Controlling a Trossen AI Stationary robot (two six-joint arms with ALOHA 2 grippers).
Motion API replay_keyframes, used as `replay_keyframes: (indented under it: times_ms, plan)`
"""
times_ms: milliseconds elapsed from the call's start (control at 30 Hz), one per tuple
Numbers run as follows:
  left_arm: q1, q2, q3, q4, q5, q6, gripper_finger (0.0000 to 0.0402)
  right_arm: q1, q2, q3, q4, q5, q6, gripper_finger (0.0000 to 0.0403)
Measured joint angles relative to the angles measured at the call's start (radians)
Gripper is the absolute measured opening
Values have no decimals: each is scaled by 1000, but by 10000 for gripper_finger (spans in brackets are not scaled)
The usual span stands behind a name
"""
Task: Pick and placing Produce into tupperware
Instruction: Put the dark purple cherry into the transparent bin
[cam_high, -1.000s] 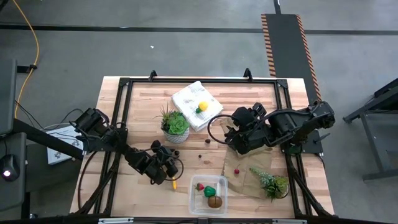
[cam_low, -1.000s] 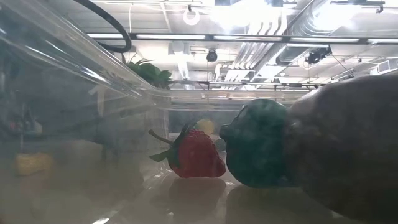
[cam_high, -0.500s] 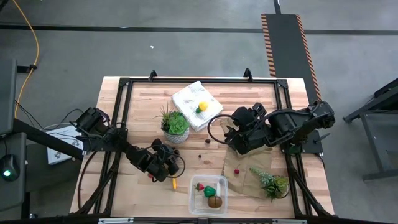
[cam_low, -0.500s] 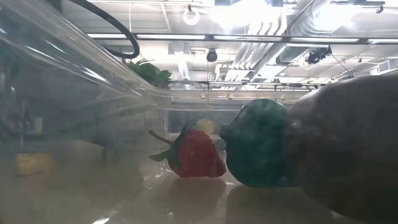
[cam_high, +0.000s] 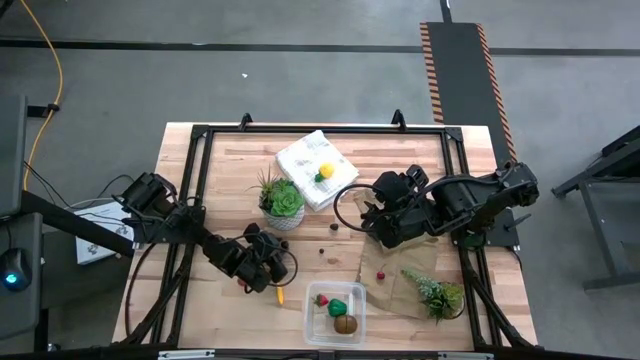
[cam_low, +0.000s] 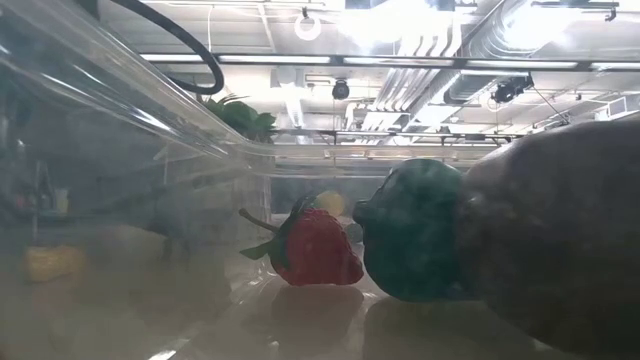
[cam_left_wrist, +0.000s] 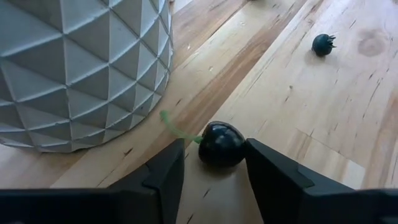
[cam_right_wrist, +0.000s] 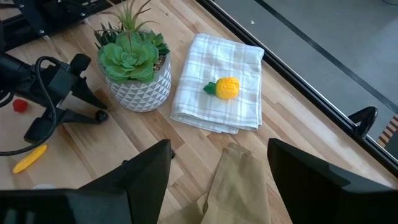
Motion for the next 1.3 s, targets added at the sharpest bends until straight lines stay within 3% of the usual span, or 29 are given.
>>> replay_keyframes:
  times_ms: [300, 567, 1300]
  plan:
    - [0, 0, 0, 0, -1, 0, 95, 0, 0, 0, 0, 0, 0, 259]
    - [-1, 0, 0, 0, 0, -10, 113, 0, 0, 0, 0, 0, -8, 259]
    - [-1, -8, 3, 53, 45, 10, 94, 0, 0, 0, 0, -1, -26, 259]
